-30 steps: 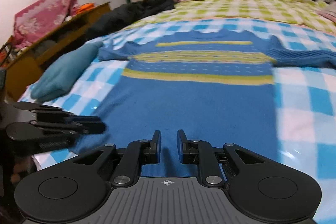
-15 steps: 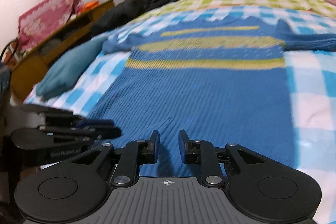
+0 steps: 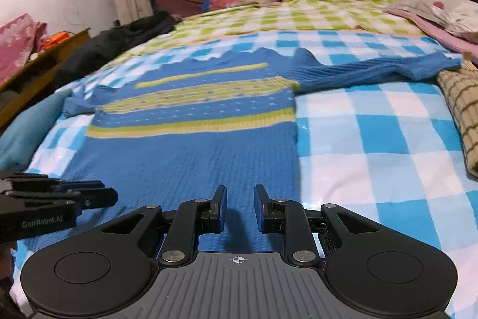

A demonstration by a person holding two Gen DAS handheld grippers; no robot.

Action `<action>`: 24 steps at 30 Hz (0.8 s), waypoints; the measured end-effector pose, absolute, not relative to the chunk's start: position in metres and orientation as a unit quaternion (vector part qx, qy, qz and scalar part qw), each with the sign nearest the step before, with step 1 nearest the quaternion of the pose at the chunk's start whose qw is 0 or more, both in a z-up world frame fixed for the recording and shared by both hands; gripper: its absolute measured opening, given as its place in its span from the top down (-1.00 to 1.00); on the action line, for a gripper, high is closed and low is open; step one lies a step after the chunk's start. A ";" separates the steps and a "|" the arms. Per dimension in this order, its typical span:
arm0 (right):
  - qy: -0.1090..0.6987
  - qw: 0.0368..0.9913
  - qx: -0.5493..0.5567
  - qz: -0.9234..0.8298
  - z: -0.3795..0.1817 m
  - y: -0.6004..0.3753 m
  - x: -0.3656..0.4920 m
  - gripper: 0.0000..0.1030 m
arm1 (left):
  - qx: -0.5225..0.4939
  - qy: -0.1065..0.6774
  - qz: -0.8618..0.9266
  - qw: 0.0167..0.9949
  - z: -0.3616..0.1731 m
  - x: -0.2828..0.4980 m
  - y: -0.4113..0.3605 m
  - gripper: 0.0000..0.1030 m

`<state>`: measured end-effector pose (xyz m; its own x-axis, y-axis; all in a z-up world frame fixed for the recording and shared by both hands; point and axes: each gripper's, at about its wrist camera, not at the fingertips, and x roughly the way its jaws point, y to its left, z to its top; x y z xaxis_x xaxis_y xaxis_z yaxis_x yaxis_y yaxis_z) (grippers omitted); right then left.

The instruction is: Fold small clothes

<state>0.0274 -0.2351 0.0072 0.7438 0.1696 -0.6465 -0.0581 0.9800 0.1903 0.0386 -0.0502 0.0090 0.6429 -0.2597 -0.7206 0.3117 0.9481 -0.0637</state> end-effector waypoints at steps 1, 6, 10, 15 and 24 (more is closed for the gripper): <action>0.352 0.931 0.078 0.058 0.006 -0.236 0.027 0.59 | 0.037 0.393 -0.160 0.905 0.007 0.039 -0.053 0.53; 0.348 0.934 0.074 0.044 0.005 -0.239 0.029 0.58 | 0.056 0.399 -0.160 0.901 -0.001 0.036 -0.060 0.50; 0.350 0.933 0.080 0.029 0.004 -0.245 0.030 0.58 | 0.064 0.398 -0.160 0.901 -0.002 0.029 -0.061 0.44; 0.353 0.931 0.087 0.016 0.002 -0.252 0.031 0.58 | 0.069 0.399 -0.170 0.898 -0.001 0.019 -0.062 0.42; 0.342 0.934 0.099 -0.005 0.004 -0.262 0.034 0.58 | 0.058 0.386 -0.186 0.902 0.007 0.022 -0.070 0.42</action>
<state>0.0335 -0.2621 0.0041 0.7654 0.0589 -0.6409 0.0772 0.9802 0.1823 0.0218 -0.0704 0.0074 0.6330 -0.2907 -0.7175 0.3806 0.9239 -0.0386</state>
